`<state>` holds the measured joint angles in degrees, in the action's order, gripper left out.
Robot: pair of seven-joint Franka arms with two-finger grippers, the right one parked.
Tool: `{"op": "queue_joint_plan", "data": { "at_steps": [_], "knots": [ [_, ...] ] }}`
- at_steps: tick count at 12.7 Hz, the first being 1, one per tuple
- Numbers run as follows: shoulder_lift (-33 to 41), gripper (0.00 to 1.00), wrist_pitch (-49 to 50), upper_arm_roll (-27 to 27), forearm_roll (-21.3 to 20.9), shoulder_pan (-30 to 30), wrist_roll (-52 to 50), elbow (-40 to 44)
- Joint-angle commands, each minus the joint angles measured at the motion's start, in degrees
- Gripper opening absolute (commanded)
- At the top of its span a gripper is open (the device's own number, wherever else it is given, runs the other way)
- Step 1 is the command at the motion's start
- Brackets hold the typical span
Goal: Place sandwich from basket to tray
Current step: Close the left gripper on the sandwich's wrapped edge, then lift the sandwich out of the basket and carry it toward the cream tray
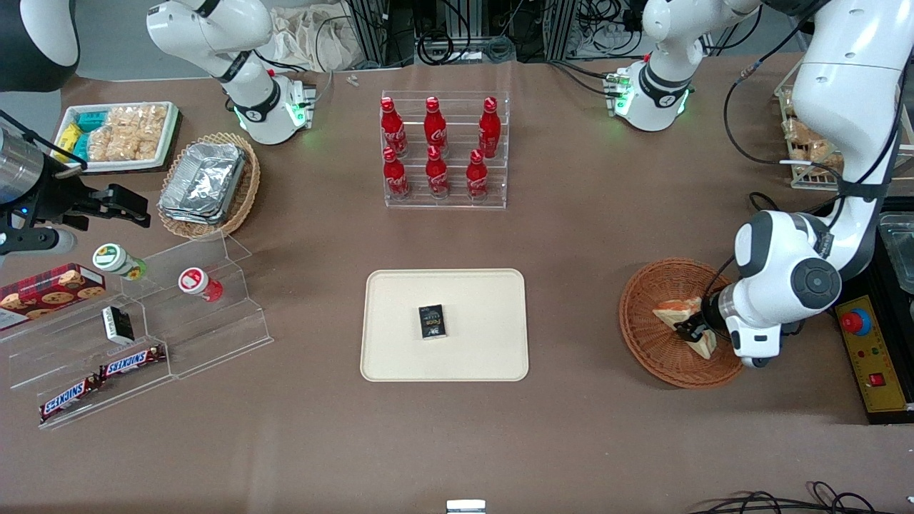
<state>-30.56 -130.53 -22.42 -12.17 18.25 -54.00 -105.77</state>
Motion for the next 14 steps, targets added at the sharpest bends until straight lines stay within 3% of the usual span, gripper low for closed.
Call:
{"op": "queue_joint_plan", "data": {
  "at_steps": [1,3,7,9,11,13,14],
  "knots": [
    [-0.20,0.00,-0.70,-0.25,-2.59,0.12,-0.67,-0.31],
    [1.20,0.00,0.88,-0.34,-2.59,0.12,-0.23,0.13],
    [9.89,0.00,16.76,-0.52,-1.81,0.12,8.53,4.33],
    [11.32,0.00,28.60,-1.48,-1.71,-0.75,14.77,12.82],
    [8.52,0.00,42.05,-7.61,-1.80,-1.63,19.36,26.08],
    [3.34,0.00,46.93,-13.50,-2.50,-4.61,19.72,34.72],
    [1.58,0.00,46.25,-13.96,-2.68,-8.10,19.99,36.24]
  ]
}}
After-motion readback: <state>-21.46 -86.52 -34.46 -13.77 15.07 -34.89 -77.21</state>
